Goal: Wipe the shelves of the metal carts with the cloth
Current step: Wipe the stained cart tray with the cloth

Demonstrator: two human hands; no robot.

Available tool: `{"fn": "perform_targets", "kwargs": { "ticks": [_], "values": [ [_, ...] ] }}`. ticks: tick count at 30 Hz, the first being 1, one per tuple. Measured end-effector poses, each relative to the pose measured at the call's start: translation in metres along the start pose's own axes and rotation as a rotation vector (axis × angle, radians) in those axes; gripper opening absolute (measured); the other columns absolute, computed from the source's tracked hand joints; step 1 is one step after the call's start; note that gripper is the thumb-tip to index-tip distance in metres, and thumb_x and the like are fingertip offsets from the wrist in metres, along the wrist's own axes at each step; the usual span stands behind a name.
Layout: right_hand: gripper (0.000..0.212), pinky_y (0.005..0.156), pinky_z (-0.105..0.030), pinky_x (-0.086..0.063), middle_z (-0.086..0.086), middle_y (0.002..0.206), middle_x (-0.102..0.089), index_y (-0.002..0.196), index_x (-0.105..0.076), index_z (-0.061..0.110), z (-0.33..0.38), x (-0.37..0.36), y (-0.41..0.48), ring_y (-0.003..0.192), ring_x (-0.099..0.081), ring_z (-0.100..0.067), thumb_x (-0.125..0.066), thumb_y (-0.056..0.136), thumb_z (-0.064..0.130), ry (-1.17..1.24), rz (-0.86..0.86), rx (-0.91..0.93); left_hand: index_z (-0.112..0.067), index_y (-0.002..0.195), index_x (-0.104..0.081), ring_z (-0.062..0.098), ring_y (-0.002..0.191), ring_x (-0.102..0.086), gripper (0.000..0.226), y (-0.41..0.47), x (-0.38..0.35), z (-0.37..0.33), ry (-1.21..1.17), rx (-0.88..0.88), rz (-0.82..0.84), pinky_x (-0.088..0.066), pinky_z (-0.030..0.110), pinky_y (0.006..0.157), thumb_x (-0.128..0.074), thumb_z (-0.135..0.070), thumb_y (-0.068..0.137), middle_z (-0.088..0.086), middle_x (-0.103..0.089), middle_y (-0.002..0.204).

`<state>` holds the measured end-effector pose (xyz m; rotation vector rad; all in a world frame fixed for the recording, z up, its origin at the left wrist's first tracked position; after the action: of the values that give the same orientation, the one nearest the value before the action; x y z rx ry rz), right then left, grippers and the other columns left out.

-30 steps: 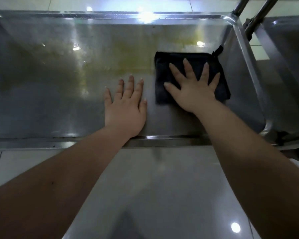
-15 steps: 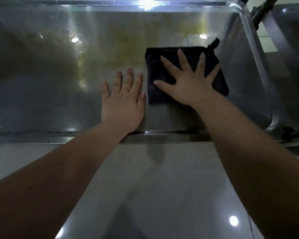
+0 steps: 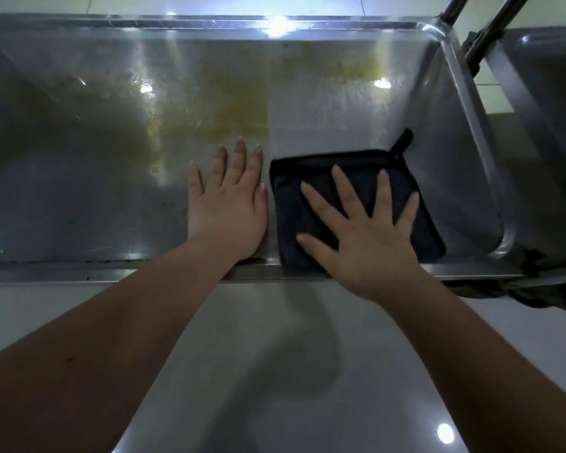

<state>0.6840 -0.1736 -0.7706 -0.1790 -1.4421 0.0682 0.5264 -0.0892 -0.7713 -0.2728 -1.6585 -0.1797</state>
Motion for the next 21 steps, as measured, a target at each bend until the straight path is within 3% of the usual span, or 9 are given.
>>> {"fn": "perform_targets", "kwargs": {
  "ticks": [3, 10, 15, 18, 21],
  "values": [
    [0.064, 0.105, -0.067, 0.022, 0.021, 0.158, 0.024, 0.135, 0.023, 0.066, -0.002, -0.004, -0.01, 0.143, 0.028, -0.038, 0.004, 0.076, 0.083, 0.009, 0.013, -0.016, -0.027, 0.156, 0.004, 0.021, 0.151, 0.006, 0.062, -0.002, -0.001, -0.001, 0.017, 0.0, 0.007, 0.006, 0.052, 0.119, -0.004, -0.042, 0.097, -0.002, 0.006, 0.165],
    [0.066, 0.102, -0.074, 0.018, 0.013, 0.162, 0.018, 0.145, 0.008, 0.06, 0.009, 0.016, 0.123, 0.142, 0.026, -0.045, -0.012, 0.086, 0.081, 0.035, 0.031, -0.116, -0.024, 0.156, 0.001, 0.022, 0.151, 0.004, 0.063, -0.001, -0.003, 0.0, 0.019, 0.001, 0.009, 0.005, 0.052, 0.118, -0.008, -0.045, 0.098, -0.003, 0.004, 0.165],
    [0.067, 0.1, -0.075, 0.02, 0.012, 0.163, 0.014, 0.146, 0.005, 0.059, 0.022, 0.017, 0.15, 0.143, 0.023, -0.045, -0.014, 0.085, 0.081, 0.026, -0.007, -0.102, -0.021, 0.157, -0.001, 0.019, 0.151, 0.006, 0.065, 0.002, -0.002, 0.003, -0.018, 0.021, 0.001, 0.008, 0.05, 0.118, -0.009, -0.047, 0.098, -0.005, 0.004, 0.165],
    [0.067, 0.104, -0.072, 0.018, 0.017, 0.163, 0.008, 0.146, 0.0, 0.061, -0.001, 0.024, 0.147, 0.146, 0.019, -0.041, -0.016, 0.084, 0.082, 0.002, -0.045, -0.077, -0.025, 0.157, 0.0, 0.019, 0.151, 0.005, 0.064, 0.002, -0.002, 0.003, -0.023, 0.011, -0.004, 0.008, 0.05, 0.118, -0.009, -0.048, 0.097, -0.006, 0.003, 0.165],
    [0.067, 0.107, -0.071, 0.013, 0.019, 0.163, 0.003, 0.145, -0.006, 0.062, -0.068, 0.038, 0.144, 0.148, 0.012, -0.039, -0.021, 0.083, 0.082, 0.006, -0.052, -0.194, -0.025, 0.157, 0.0, 0.021, 0.151, 0.003, 0.064, 0.002, -0.001, 0.002, -0.013, 0.004, -0.016, 0.008, 0.051, 0.118, -0.009, -0.047, 0.097, -0.005, 0.001, 0.165]
  ]
}}
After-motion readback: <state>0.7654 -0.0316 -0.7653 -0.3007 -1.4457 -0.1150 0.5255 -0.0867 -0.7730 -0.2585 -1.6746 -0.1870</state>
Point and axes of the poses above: each hand's wrist, its own y-axis towards the middle knuckle, its own x-axis out of the back of the hand, z = x × y, the point moved 10 cm from there along y, towards the middle knuckle
